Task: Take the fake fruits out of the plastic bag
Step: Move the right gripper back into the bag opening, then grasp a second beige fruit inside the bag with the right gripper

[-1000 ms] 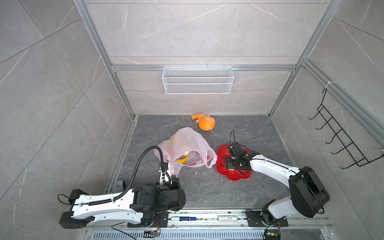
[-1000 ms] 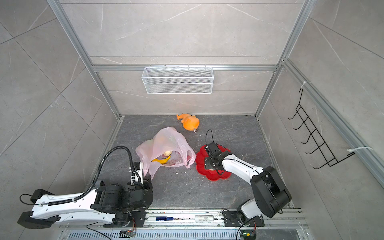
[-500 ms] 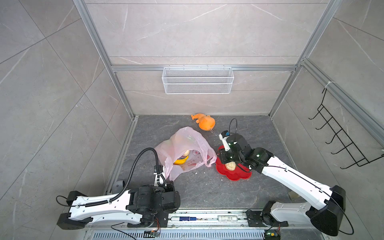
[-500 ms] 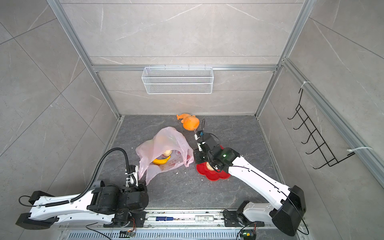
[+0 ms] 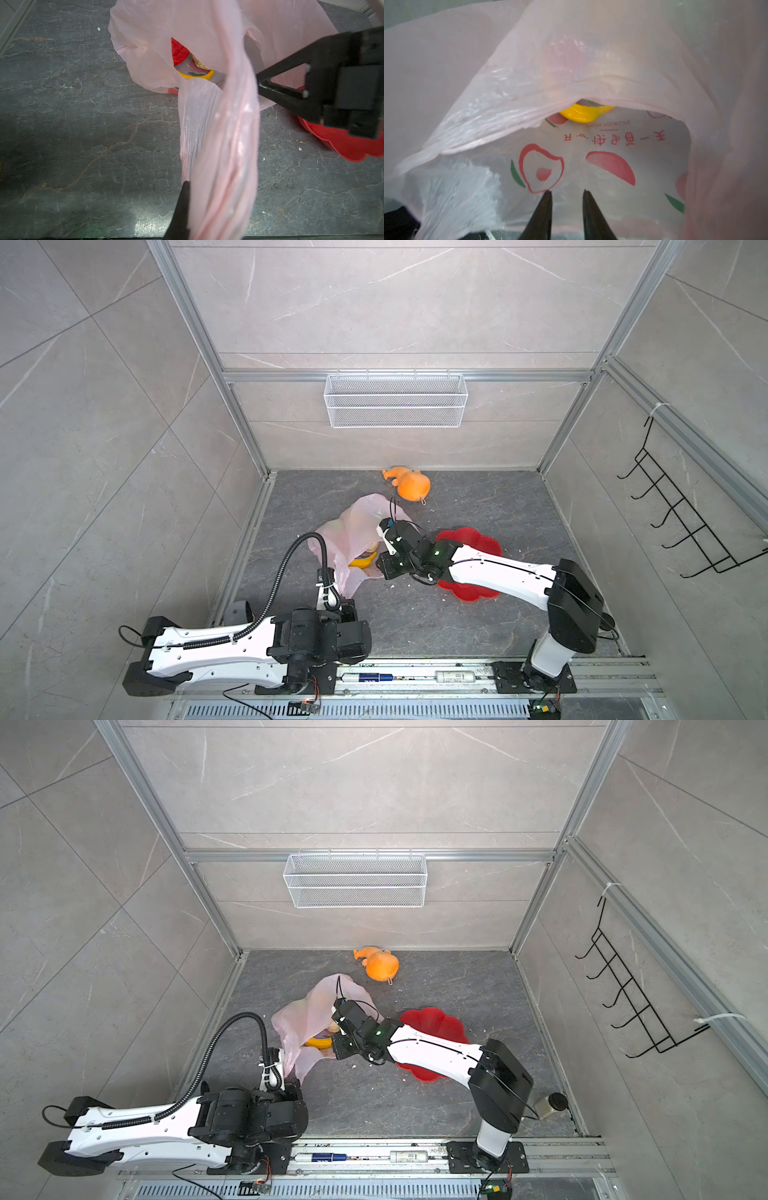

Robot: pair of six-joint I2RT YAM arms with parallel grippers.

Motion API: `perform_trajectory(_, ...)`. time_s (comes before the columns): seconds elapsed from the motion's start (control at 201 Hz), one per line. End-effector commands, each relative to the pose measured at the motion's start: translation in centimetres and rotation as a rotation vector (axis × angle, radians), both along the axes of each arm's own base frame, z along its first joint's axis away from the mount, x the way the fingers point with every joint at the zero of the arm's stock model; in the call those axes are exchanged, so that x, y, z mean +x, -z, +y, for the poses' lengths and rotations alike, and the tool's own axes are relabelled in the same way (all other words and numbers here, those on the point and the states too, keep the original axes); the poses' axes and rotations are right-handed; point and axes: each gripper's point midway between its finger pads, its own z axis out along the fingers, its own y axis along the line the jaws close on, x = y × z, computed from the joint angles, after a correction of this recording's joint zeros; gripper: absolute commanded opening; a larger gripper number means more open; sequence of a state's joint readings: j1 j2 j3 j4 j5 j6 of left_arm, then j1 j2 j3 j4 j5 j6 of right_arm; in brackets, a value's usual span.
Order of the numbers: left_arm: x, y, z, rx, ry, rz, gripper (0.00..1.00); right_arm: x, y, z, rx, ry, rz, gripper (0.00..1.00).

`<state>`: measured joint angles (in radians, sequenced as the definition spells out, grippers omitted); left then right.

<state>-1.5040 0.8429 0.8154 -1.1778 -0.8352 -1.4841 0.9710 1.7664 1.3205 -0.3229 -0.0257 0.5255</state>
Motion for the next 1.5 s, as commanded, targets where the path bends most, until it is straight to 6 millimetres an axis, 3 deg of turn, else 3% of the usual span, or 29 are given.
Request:
perform_trajectory(0.0, 0.3, -0.9, -0.1, -0.038, -0.007, -0.026, 0.00, 1.6, 0.3, 1.5, 0.031, 0.064, 0.004, 0.32)
perform_trajectory(0.254, -0.2, 0.8, 0.1, -0.023, -0.006, 0.019, 0.00, 4.4, 3.1, 3.0, 0.009, 0.180, 0.017, 0.44)
perform_trajectory(0.423, -0.5, 1.3, 0.3, -0.023, -0.006, 0.042, 0.00, 6.0, 4.5, 4.1, 0.004, 0.244, 0.030, 0.61)
perform_trajectory(0.727, -0.9, 1.9, 0.7, -0.019, 0.015, 0.060, 0.00, 8.9, 6.0, 3.3, -0.005, 0.386, 0.039, 0.83)
perform_trajectory(1.095, -0.8, 1.7, 0.3, -0.004, 0.031, 0.057, 0.00, 11.6, 6.5, 3.4, -0.043, 0.444, 0.021, 0.86)
perform_trajectory(1.494, -0.6, 0.9, -0.5, -0.027, 0.050, 0.033, 0.00, 12.5, 8.4, 3.3, -0.114, 0.463, 0.011, 0.86)
